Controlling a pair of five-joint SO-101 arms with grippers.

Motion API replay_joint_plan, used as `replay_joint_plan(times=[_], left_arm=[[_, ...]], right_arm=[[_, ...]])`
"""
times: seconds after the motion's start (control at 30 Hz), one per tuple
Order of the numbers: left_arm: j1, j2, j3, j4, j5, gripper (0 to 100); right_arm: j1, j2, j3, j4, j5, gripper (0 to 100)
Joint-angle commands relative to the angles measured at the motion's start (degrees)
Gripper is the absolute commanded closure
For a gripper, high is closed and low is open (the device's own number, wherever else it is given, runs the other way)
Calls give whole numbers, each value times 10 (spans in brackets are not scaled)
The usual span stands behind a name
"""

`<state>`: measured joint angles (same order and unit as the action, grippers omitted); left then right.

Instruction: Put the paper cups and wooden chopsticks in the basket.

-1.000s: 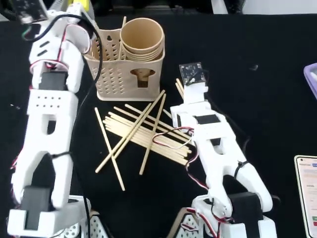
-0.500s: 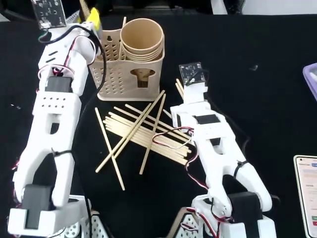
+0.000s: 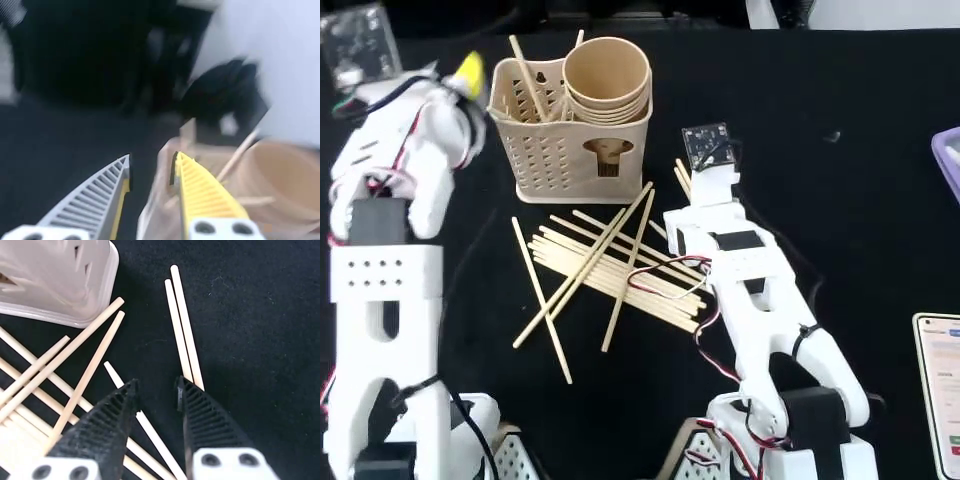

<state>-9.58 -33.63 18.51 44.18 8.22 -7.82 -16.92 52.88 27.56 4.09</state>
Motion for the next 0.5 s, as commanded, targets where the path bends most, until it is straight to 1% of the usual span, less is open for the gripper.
replay_joint_plan(times=[0.0,0.1,0.2,0.27,0.4,0.47], left_arm=[[-57,-18,78,40,-5,845],[-93,-18,184,33,-5,845],[-116,-18,284,-24,-5,845],[-122,-18,333,-66,-5,845],[-113,-13,412,-141,-1,845],[-110,-16,451,-184,-1,845]], right_arm=[[-3,-29,-32,52,1,875],[-25,-26,-60,116,-10,874],[-80,-25,-72,161,-10,874],[-115,-25,-71,171,-9,874],[-163,-25,-49,167,26,873],[-192,-25,-41,167,24,848]])
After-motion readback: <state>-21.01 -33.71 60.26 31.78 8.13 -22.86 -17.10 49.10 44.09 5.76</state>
